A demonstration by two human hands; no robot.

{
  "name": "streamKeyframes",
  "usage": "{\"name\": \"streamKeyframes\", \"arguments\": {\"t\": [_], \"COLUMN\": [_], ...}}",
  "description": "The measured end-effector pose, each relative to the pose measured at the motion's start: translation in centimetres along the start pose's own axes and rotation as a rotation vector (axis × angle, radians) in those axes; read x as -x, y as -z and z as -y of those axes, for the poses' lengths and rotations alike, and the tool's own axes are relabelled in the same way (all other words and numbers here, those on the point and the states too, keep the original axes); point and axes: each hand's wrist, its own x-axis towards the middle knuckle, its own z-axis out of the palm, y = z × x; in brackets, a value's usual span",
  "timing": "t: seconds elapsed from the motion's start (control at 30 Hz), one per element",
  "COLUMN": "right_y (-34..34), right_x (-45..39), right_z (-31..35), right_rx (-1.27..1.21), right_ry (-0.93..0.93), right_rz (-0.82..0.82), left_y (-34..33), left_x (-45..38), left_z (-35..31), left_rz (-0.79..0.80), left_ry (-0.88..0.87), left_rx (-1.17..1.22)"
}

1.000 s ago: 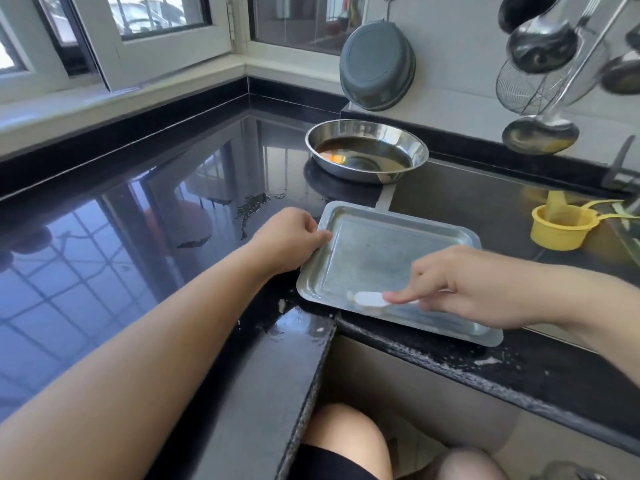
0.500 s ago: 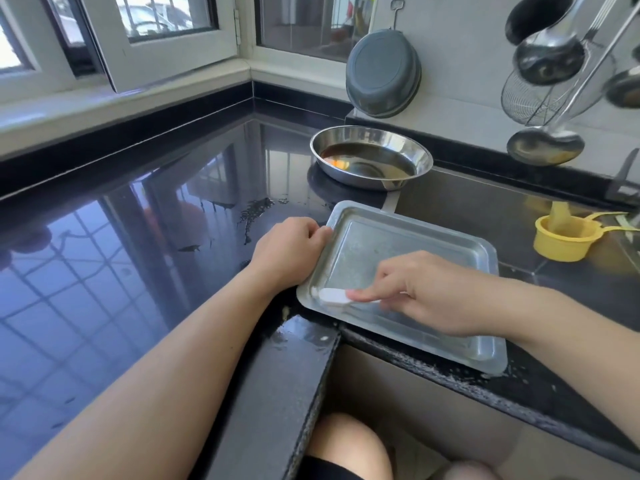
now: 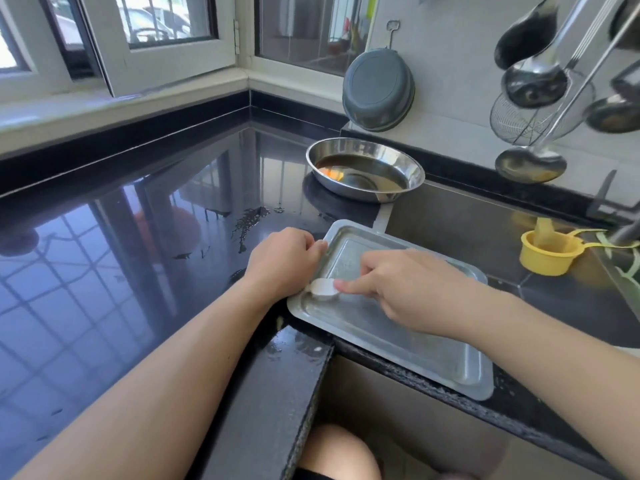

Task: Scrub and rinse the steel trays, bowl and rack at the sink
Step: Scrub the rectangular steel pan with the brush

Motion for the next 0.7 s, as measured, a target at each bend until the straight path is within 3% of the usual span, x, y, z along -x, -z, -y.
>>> {"name": "streamKeyframes", "arguments": {"t": [0.1, 0.2, 0.3, 0.5, 0.6, 0.7], "right_y": [0.2, 0.0, -0.4, 0.6, 0.2, 0.1], "right_x": [-0.2, 1.1, 0.4, -4.0, -4.7, -4.7], "right_z": [-1.7, -1.2, -1.6, -6.7, -4.8, -2.7], "right_rx": [0.036, -0.105, -0.025, -0.028, -0.053, -0.131], "right_ry": [-0.050, 0.105, 0.217, 0.065, 0.173, 0.266], "right_rz": [0.028, 0.045, -0.027, -0.166, -0.194, -0.117], "left_y": [0.1, -0.1, -0.2, -0.1, -0.2, -0.3], "left_x": [0.1, 0.0, -0.2, -0.4, -0.6, -0.7], "left_z": [0.1, 0.1, 0.1, 0.4, 0.4, 0.4], "left_rz": [0.007, 0.001, 0.006, 0.055, 0.046, 0.040], "left_ry": [-0.020, -0.050, -0.051, -0.047, -0.043, -0.049], "left_rx": [-0.016, -0.040, -0.039, 0.001, -0.011, -0.012]}}
